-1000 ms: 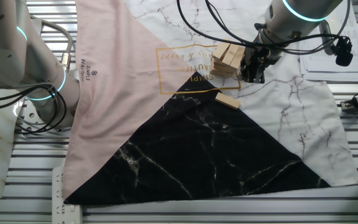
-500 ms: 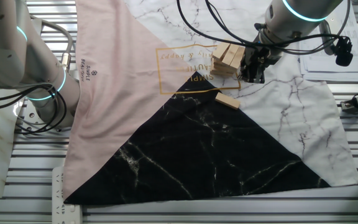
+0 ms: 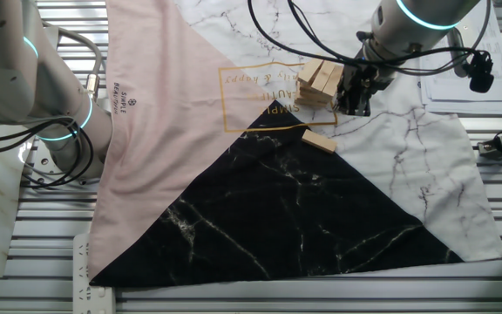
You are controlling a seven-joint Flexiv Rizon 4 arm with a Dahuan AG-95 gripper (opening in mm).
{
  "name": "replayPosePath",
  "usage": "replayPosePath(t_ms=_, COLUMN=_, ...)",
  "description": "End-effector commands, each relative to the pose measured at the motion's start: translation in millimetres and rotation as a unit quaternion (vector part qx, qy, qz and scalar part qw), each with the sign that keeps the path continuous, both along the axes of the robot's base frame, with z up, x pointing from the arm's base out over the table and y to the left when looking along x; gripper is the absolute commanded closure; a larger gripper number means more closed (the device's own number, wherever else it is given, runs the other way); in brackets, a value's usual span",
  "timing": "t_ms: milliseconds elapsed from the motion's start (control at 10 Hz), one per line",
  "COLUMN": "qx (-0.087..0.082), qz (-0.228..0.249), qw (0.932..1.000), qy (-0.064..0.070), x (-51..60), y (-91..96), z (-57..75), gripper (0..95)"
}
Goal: Play Jenga
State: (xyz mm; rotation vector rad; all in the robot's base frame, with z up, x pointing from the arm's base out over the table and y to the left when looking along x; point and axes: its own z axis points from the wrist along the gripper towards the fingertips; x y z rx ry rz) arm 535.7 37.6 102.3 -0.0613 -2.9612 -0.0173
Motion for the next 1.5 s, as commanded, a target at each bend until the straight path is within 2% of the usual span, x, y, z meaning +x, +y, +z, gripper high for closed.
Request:
replayPosePath(t_ms=100, qx=-0.007, qz=-0.029, qw=0.9996, qy=0.005, x=0.3, y=-0.1, z=-0.1, gripper=95.0)
replayPosePath(t_ms=1500, qx=-0.006, qz=-0.030, qw=0.9995, qy=0.005, x=-0.1, y=0.0, z=0.2, gripper=95.0)
